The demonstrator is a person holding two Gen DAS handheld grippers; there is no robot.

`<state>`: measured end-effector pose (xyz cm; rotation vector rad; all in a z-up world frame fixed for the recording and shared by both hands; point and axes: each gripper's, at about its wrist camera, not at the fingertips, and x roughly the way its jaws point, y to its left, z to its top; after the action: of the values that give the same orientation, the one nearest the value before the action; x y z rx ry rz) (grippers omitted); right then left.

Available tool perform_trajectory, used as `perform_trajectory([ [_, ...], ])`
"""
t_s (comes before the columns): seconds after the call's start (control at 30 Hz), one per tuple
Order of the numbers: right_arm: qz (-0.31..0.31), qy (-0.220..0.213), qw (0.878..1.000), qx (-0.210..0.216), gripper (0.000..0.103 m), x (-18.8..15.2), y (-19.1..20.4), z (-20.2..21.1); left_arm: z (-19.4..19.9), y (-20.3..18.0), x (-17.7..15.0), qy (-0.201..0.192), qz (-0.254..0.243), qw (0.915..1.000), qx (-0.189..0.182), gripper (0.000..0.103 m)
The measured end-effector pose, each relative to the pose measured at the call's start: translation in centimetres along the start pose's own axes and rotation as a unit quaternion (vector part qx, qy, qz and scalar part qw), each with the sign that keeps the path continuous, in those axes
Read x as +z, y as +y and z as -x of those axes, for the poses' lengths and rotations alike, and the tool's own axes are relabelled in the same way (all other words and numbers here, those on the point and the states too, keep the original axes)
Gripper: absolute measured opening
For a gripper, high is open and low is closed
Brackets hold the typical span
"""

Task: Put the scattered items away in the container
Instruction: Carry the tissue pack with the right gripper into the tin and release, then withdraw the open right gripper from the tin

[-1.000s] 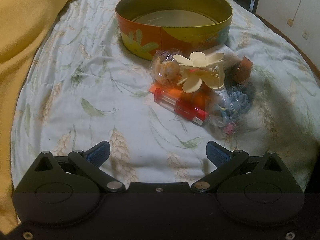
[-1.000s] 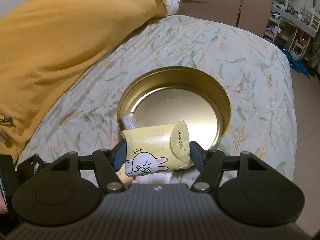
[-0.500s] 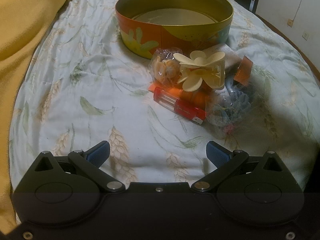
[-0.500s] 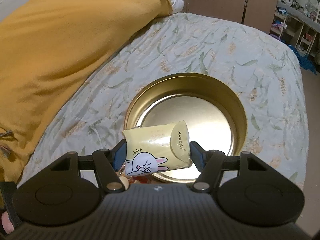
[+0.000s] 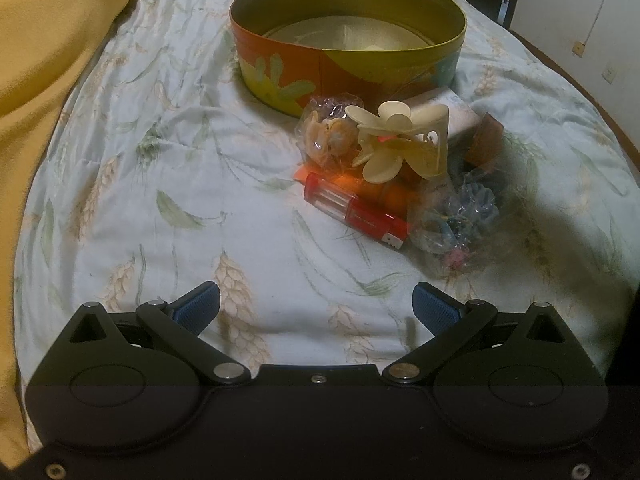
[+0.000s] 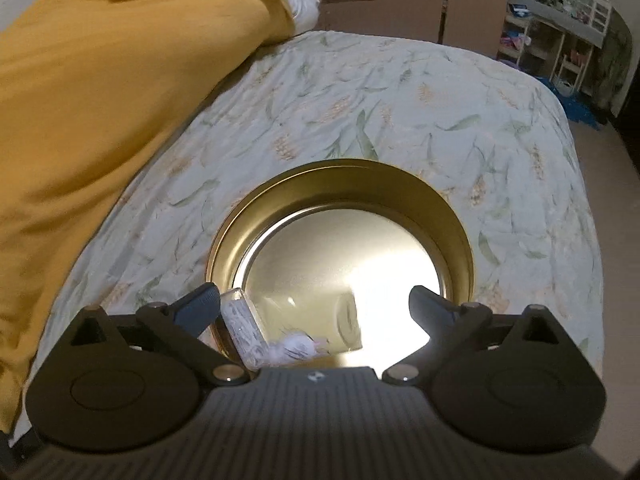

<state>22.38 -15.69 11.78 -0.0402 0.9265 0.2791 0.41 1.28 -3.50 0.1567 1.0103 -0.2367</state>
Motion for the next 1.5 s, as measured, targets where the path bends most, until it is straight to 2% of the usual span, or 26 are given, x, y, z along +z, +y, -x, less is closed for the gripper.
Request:
perform_trajectory([
  [0.43,-0.001,0.016,1.0,0.004,0.103,-4.3,-2.3,1.8,-0.6,-0.3,0.0,0.012,-0.009,0.9999,0.003,0.102],
  [0.97,-0.032,0.017,0.999,0.007,0.103,-9.6,-4.2,3.1,-0.9,-0.5,0.0,0.025,-0.016,0.9996,0.002,0.102],
  [1.5,-0.032,-0.014,0.999,0.009,0.103,-13.0,-4.7,4.8,-0.8,-1.2,0.2,0.031,-0.03,0.999,-0.012,0.102],
])
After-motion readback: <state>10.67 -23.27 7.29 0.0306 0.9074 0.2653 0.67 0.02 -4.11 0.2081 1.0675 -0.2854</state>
